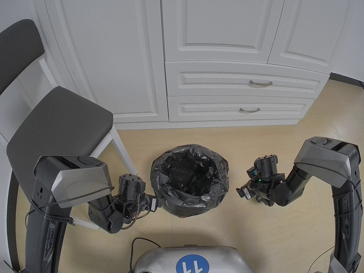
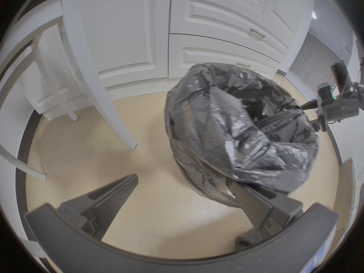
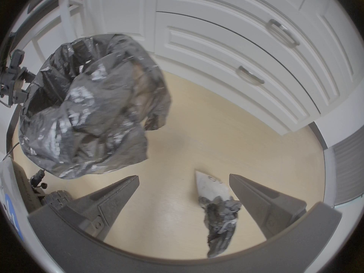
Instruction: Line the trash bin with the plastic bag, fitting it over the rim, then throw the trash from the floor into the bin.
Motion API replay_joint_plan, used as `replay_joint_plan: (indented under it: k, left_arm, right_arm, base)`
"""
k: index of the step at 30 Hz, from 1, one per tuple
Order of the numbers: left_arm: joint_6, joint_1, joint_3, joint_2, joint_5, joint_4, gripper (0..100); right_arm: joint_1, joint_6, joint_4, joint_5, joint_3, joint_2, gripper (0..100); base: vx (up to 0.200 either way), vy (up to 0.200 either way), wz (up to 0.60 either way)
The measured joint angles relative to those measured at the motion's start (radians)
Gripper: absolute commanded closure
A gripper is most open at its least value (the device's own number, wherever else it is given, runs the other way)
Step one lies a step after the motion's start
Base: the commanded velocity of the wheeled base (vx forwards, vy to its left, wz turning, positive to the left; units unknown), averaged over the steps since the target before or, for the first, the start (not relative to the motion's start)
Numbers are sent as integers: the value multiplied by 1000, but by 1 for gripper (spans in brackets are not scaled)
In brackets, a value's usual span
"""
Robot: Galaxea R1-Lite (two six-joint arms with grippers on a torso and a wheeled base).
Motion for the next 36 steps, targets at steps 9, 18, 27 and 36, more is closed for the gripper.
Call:
replay_joint_plan:
  k: [9, 18, 27, 36]
  left_arm:
    - [2, 66, -230, 68, 24, 114, 0]
    - [0, 108, -369, 119, 44, 218, 0]
    - [13, 115, -370, 130, 50, 212, 0]
    - [183, 180, -180, 73, -82, 78, 0]
  right_arm:
    - [-49, 2, -15, 4, 32, -59, 0]
    - [-66, 1, -28, 6, 46, -89, 0]
    - [-69, 2, -29, 6, 47, -96, 0]
    - [-72, 1, -29, 4, 47, -100, 0]
  base:
    - [0, 0, 0]
    - [0, 0, 0]
    - [0, 0, 0]
    - [0, 0, 0]
